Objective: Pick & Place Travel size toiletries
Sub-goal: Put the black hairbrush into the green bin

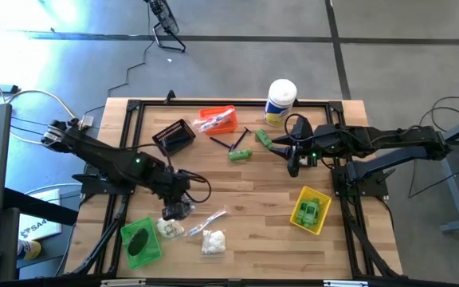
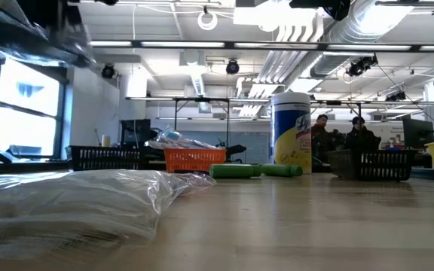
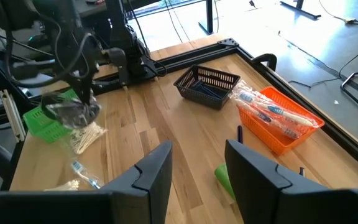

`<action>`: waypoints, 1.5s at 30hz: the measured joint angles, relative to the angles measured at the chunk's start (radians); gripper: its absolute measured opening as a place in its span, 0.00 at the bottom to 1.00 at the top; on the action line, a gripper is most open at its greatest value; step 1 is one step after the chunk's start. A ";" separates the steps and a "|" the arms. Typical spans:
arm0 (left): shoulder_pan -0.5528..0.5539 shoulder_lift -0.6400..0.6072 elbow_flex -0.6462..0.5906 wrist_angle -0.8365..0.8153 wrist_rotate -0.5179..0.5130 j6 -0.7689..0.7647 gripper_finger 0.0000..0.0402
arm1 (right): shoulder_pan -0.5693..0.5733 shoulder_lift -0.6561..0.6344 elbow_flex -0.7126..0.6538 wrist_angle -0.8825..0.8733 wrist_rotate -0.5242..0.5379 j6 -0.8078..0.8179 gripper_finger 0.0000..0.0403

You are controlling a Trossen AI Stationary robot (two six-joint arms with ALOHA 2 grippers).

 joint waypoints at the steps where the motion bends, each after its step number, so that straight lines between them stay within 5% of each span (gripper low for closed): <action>1: 0.000 0.000 0.017 -0.032 0.010 0.005 0.00 | 0.000 0.000 0.000 0.000 0.000 0.000 0.35; 10: -0.124 -0.028 0.035 -0.137 0.027 -0.091 0.00 | 0.000 0.000 0.000 0.000 0.000 -0.001 0.35; 28: -0.622 -0.051 -0.123 0.089 -0.251 -0.816 0.00 | 0.000 0.000 0.000 0.037 0.031 -0.004 0.35; 45: -0.847 0.073 -0.178 0.174 -0.227 -1.309 0.00 | 0.000 0.000 0.000 0.056 0.031 -0.026 0.35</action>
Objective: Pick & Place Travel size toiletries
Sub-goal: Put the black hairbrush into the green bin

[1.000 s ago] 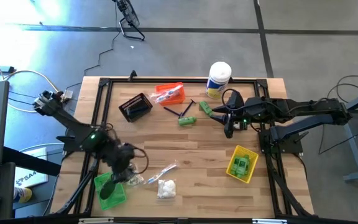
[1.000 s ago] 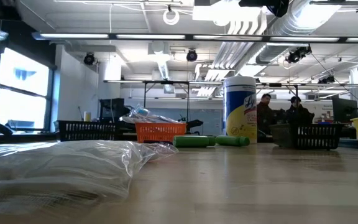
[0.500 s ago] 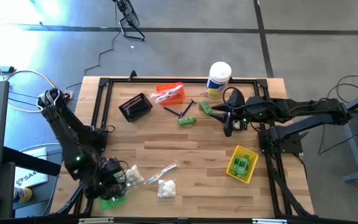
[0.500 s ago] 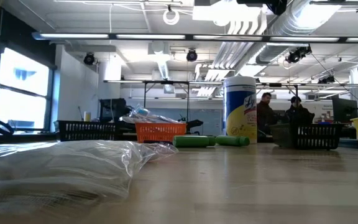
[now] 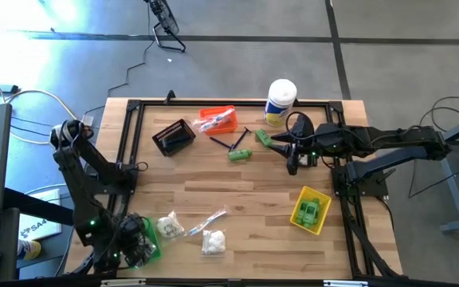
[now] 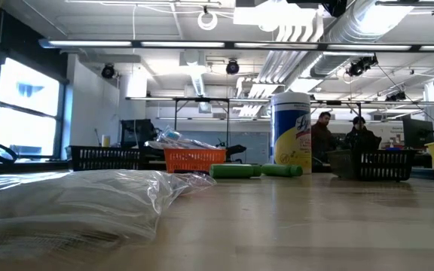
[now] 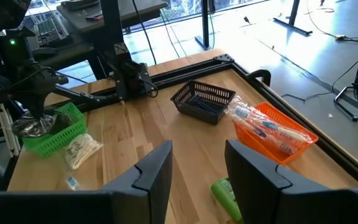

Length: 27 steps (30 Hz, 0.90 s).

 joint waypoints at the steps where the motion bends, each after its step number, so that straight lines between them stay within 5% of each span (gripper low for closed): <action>1: -0.005 0.006 0.000 -0.004 0.000 -0.013 0.00 | 0.000 0.000 0.000 0.000 0.000 0.000 0.35; 27: -0.003 0.044 0.000 -0.012 0.001 0.022 0.01 | 0.000 0.000 0.000 0.000 -0.005 0.000 0.35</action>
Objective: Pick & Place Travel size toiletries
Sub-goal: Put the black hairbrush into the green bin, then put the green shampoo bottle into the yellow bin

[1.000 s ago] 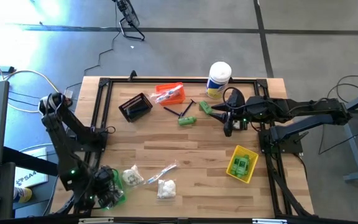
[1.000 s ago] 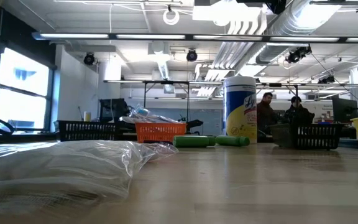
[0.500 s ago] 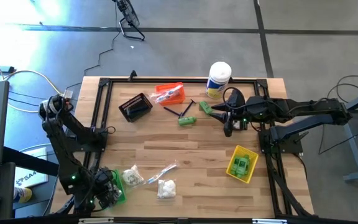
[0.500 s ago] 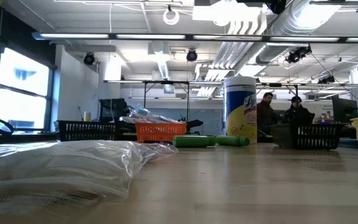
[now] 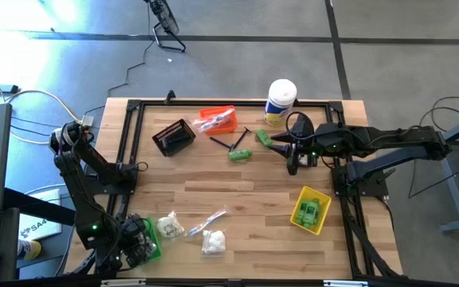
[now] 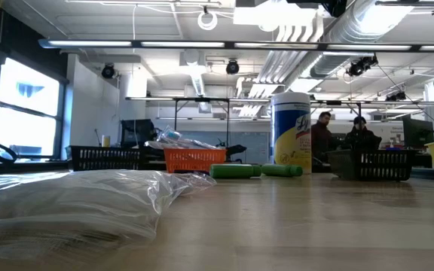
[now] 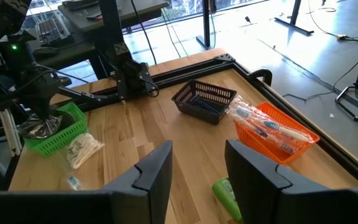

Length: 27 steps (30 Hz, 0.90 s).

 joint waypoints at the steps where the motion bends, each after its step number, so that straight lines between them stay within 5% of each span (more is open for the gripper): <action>1: 0.000 0.000 0.000 -0.004 0.000 0.000 0.03 | 0.000 0.000 0.000 0.000 0.000 0.000 0.35; 13: 0.000 -0.002 0.000 -0.052 0.000 0.026 0.38 | 0.000 0.000 0.000 0.004 0.001 -0.024 0.35; 27: 0.000 -0.093 0.000 -0.081 -0.023 0.067 0.33 | 0.000 0.000 0.000 0.027 0.000 -0.026 0.35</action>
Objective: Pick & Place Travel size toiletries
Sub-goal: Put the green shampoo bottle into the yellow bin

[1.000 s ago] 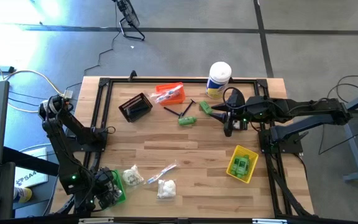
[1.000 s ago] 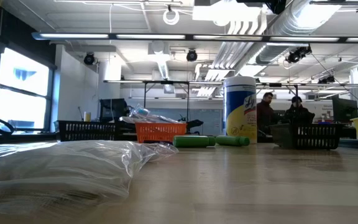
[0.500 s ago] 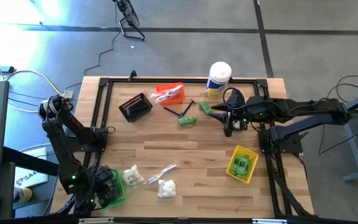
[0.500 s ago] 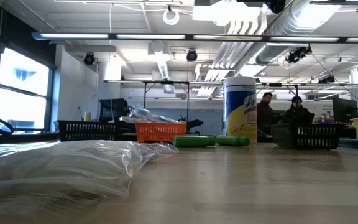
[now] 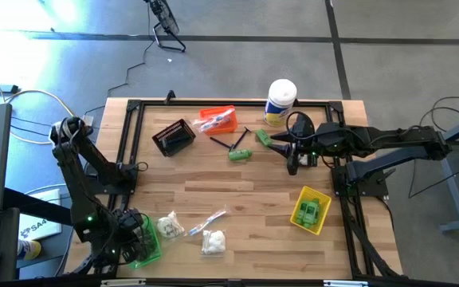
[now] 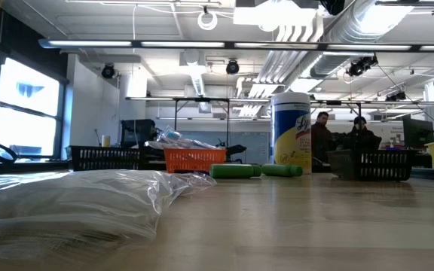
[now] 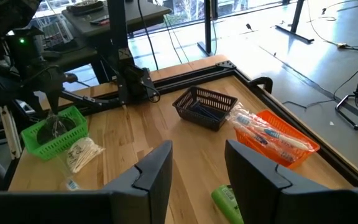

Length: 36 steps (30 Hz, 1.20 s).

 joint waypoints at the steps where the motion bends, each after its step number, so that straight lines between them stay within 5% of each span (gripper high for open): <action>1: 0.000 -0.012 0.000 0.001 -0.003 0.005 0.32 | 0.000 0.000 0.000 0.000 0.000 0.000 0.35; 10: 0.000 -0.104 0.000 0.009 -0.102 0.032 0.28 | 0.000 0.000 0.000 0.000 0.000 -0.022 0.35; 20: 0.001 -0.121 0.000 0.009 -0.380 0.113 0.28 | 0.000 0.000 0.000 0.000 0.001 -0.037 0.35; 27: 0.063 -0.121 0.000 0.035 -0.402 0.135 0.28 | 0.000 0.000 0.000 0.000 0.005 -0.044 0.35; 36: 0.279 -0.121 0.000 0.159 -0.342 0.547 0.28 | 0.000 0.000 0.000 0.000 0.007 -0.045 0.35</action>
